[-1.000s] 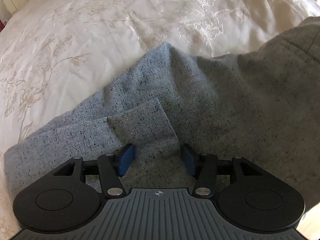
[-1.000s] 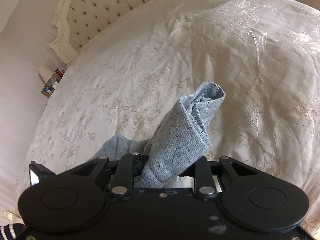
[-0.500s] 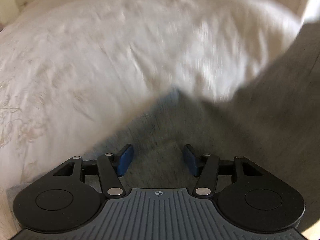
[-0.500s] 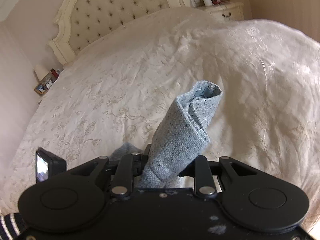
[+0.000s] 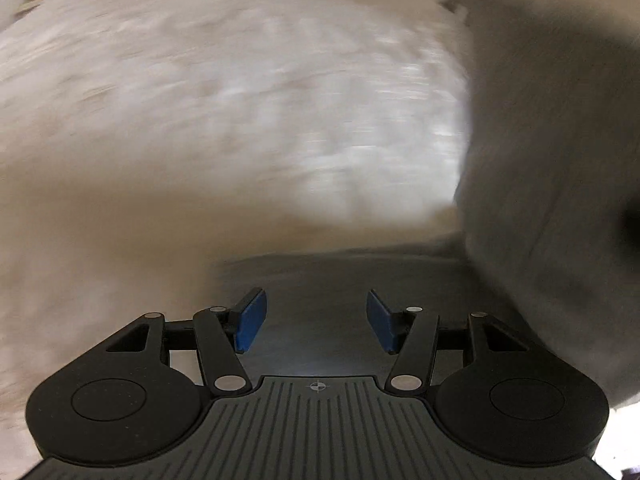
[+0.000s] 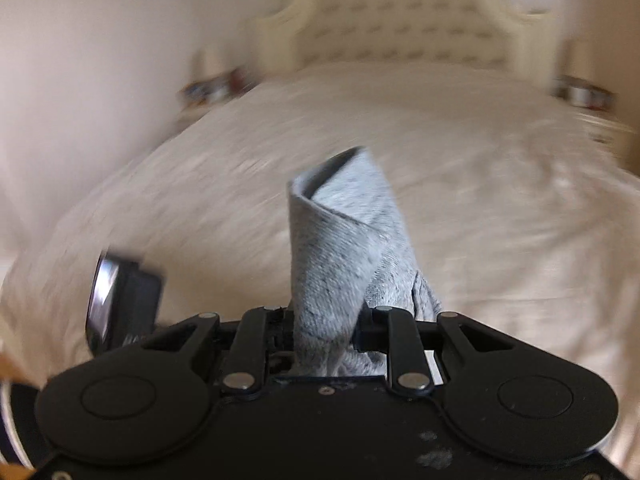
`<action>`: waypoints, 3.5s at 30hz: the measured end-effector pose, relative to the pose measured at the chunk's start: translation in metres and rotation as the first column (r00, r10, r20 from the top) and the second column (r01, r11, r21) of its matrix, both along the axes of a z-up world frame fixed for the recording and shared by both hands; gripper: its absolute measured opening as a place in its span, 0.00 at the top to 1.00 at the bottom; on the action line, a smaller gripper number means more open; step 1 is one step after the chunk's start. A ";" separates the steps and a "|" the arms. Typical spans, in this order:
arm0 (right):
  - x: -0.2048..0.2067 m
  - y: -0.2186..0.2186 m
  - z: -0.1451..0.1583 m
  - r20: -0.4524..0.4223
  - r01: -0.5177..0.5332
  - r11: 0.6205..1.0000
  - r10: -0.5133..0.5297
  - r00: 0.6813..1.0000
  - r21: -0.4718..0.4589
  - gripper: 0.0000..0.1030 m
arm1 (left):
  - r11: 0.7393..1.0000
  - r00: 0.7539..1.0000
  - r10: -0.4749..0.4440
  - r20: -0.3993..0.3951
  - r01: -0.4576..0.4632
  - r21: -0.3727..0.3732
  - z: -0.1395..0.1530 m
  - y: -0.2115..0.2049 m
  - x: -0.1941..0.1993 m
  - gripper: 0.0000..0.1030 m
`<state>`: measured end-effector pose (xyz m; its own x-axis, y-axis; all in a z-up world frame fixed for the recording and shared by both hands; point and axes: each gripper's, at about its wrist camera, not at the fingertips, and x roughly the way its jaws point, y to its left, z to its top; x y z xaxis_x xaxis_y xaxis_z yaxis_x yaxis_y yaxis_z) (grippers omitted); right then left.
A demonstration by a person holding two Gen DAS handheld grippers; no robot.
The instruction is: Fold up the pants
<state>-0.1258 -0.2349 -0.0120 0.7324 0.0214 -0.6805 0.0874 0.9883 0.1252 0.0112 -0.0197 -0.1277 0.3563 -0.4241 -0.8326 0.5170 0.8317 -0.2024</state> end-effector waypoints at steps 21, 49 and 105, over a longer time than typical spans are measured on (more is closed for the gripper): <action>-0.028 0.010 -0.054 -0.140 0.075 0.997 -0.075 0.987 -0.008 0.37 | 0.991 0.988 -0.119 0.094 0.123 -0.043 0.038 0.008 -0.009 0.48; -0.011 -0.194 -0.084 -0.306 0.087 0.986 -0.040 0.951 0.142 0.46 | 0.911 0.906 -0.409 -0.105 0.412 0.007 -0.023 -0.147 -0.124 0.47; 0.098 -0.276 -0.153 -0.354 0.082 0.848 0.129 0.926 0.523 0.62 | 0.942 0.944 -0.314 -0.101 0.323 0.089 -0.051 -0.151 -0.140 0.43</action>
<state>-0.0282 -0.5106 -0.1652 0.4295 0.4623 -0.7758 0.2076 0.7855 0.5830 -0.1290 -0.1707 -0.1786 0.1432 -0.4141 -0.8989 0.7427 0.6452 -0.1789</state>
